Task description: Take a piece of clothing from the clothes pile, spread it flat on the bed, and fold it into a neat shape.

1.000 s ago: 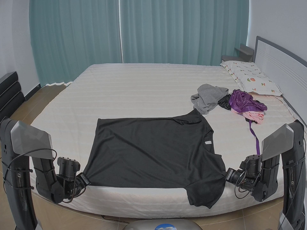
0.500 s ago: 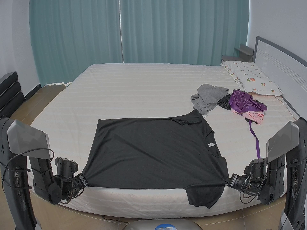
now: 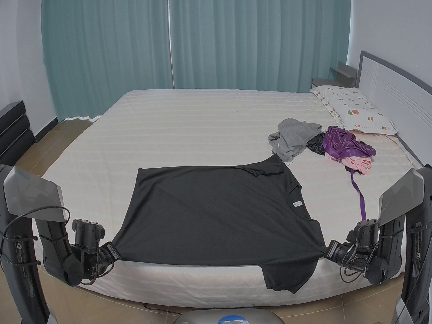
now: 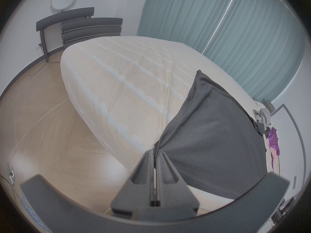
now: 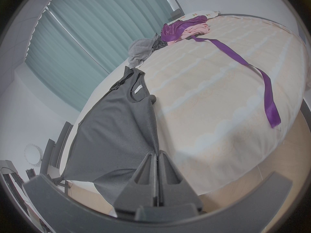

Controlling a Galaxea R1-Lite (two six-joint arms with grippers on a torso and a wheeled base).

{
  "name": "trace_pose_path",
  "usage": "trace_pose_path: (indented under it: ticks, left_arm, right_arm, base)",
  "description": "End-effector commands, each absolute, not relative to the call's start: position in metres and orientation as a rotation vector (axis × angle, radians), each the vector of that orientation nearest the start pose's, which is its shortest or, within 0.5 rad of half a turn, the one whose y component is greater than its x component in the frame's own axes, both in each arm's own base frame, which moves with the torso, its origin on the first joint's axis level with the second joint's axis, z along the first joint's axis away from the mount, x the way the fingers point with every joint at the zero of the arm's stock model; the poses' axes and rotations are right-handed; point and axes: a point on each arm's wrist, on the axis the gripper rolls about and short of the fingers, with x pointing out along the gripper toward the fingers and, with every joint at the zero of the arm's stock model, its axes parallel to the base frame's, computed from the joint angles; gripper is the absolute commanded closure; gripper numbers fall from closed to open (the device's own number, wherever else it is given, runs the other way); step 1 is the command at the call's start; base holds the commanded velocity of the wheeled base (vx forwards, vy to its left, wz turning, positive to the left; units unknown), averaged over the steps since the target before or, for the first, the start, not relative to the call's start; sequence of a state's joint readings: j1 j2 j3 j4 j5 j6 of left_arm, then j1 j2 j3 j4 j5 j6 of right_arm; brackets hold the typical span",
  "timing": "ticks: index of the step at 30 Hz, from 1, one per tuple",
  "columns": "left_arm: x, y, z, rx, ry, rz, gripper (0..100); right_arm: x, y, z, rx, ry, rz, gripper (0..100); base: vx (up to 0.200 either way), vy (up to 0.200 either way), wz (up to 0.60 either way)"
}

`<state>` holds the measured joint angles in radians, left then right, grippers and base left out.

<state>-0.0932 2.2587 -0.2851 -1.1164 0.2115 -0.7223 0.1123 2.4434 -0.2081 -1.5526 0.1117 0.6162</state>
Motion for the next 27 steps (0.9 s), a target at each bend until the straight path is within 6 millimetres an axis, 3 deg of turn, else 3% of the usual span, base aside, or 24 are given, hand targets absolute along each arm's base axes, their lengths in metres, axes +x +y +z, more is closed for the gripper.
trace_pose_path:
  ticks: [1,10,11,12,19,20,27]
  left_arm:
    - [0.256,-0.021,-0.04,-0.541,0.783,0.407,100]
    - [0.258,-0.022,-0.047,-0.552,0.801,0.402,100]
    - [0.258,-0.022,-0.047,-0.553,0.803,0.4,100]
    - [0.258,-0.023,-0.048,-0.553,0.81,0.396,0]
    - [0.258,-0.022,-0.046,-0.562,0.797,0.39,0]
    - [0.259,-0.021,-0.04,-0.578,0.754,0.376,0]
    - [0.259,-0.019,-0.017,-0.605,0.655,0.345,0]
  right_arm:
    - [0.259,0.033,-0.057,0.588,0.725,0.004,100]
    - [0.259,0.033,-0.061,0.589,0.738,0.003,100]
    - [0.259,0.033,-0.061,0.591,0.739,0.006,0]
    - [0.258,0.033,-0.061,0.593,0.744,0.009,0]
    - [0.259,0.033,-0.052,0.666,0.725,0.01,0]
    - [0.26,0.03,-0.039,0.715,0.681,0.002,0]
    - [0.261,0.018,-0.019,0.799,0.599,-0.033,0]
  base:
    - [0.0,0.0,0.0]
    - [0.0,0.0,0.0]
    - [0.0,0.0,0.0]
    - [0.0,0.0,0.0]
    - [0.0,0.0,0.0]
    - [0.0,0.0,0.0]
    - [0.0,0.0,0.0]
